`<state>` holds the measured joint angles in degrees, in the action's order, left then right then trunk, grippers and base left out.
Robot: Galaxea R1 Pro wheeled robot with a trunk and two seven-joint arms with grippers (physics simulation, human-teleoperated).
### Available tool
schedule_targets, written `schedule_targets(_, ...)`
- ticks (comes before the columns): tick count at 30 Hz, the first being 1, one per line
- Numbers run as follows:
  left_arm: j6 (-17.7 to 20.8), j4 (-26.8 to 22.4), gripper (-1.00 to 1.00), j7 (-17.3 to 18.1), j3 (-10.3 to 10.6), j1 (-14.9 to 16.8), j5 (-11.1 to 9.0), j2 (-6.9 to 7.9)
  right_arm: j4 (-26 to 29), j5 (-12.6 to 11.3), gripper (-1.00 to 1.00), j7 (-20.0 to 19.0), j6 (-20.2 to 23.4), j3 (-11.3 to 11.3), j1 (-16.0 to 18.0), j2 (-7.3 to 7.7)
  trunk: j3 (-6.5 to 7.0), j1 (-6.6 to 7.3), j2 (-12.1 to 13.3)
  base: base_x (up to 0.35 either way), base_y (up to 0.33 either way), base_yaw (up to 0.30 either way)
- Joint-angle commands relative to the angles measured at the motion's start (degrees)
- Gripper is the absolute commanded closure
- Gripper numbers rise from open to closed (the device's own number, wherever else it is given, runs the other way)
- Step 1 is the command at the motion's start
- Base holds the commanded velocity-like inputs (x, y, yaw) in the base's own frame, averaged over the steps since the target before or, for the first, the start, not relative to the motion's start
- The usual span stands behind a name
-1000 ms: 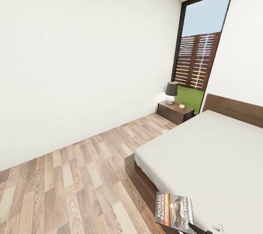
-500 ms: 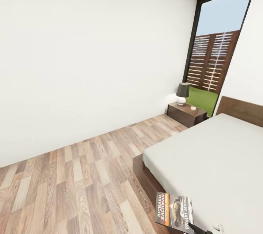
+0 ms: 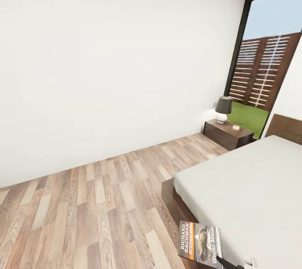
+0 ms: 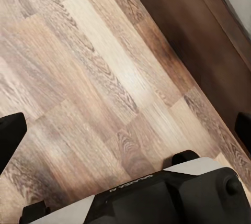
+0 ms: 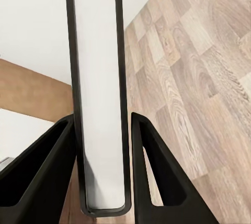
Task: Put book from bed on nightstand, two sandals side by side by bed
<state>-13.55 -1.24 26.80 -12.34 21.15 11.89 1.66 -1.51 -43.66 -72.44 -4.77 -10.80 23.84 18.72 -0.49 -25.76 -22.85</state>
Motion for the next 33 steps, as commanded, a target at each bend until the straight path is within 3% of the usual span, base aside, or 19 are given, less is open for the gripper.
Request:
schedule_targets(1,-0.2,0.1,-1.00,0.1,-0.5,0.0,0.6,0.01,-0.2,-0.4,1.00,-0.2,-0.5,-0.5,0.1,0.00,-0.05,-0.03,-0.1,0.000,0.000,0.199)
schedule_targets(33,-0.2,0.1,-1.00,0.1,-0.5,0.0,0.6,0.01,-0.2,-0.4,1.00,-0.2,-0.5,-0.5,0.1,0.00,-0.05,-0.03,-0.1,0.000,0.000,0.199)
